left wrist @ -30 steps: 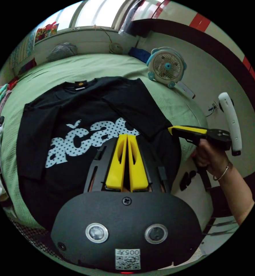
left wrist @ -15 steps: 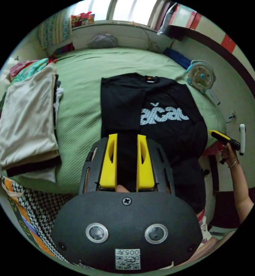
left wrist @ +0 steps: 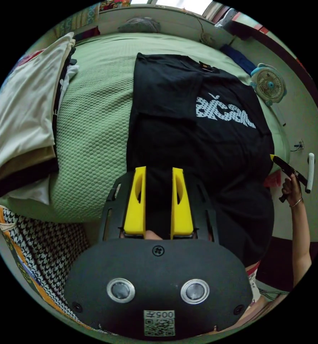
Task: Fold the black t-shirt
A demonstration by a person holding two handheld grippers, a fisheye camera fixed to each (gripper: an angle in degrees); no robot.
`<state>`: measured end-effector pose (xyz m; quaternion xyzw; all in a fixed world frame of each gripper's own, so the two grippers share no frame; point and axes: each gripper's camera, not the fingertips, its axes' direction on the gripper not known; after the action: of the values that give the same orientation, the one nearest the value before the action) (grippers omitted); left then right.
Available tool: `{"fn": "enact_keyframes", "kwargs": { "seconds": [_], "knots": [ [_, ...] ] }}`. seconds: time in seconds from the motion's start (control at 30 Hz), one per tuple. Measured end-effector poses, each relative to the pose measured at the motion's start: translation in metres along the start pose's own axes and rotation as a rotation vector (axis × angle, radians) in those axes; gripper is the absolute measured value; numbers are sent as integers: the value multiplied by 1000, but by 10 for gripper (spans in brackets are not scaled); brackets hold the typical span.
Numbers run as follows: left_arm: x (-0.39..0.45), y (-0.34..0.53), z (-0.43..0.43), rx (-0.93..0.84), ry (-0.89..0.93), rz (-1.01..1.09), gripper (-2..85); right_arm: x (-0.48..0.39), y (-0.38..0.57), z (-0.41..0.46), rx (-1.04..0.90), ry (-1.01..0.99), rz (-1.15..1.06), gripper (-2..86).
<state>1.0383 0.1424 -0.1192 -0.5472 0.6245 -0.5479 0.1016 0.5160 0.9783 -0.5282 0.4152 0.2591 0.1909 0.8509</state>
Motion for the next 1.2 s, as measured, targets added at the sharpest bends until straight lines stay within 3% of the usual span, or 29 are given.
{"fn": "enact_keyframes", "kwargs": {
  "seconds": [0.13, 0.23, 0.37, 0.63, 0.77, 0.87, 1.2],
  "knots": [
    [-19, 3, -19, -3, 65, 16, 23, -9, 2, 0, -8, -14, -62, -10],
    [-34, 7, -39, 51, 86, 20, 9, -10, 0, -5, 7, -17, -91, -13],
    [-54, -1, -66, 120, 113, 15, 3, -10, -24, -18, 69, -13, -119, -13],
    [-78, -60, -140, 287, -41, 42, 5, -31, -113, -40, 208, 85, -93, -13],
    [-91, -79, -146, 270, -41, 14, 14, -35, -143, -30, 184, 70, -26, -9],
    [-109, -73, -140, 209, -37, -45, 20, -33, -137, -16, 182, 58, -39, 12],
    [-133, 45, -124, 124, 0, 37, 68, 5, -32, 11, 146, 42, -174, 72]
  ]
}}
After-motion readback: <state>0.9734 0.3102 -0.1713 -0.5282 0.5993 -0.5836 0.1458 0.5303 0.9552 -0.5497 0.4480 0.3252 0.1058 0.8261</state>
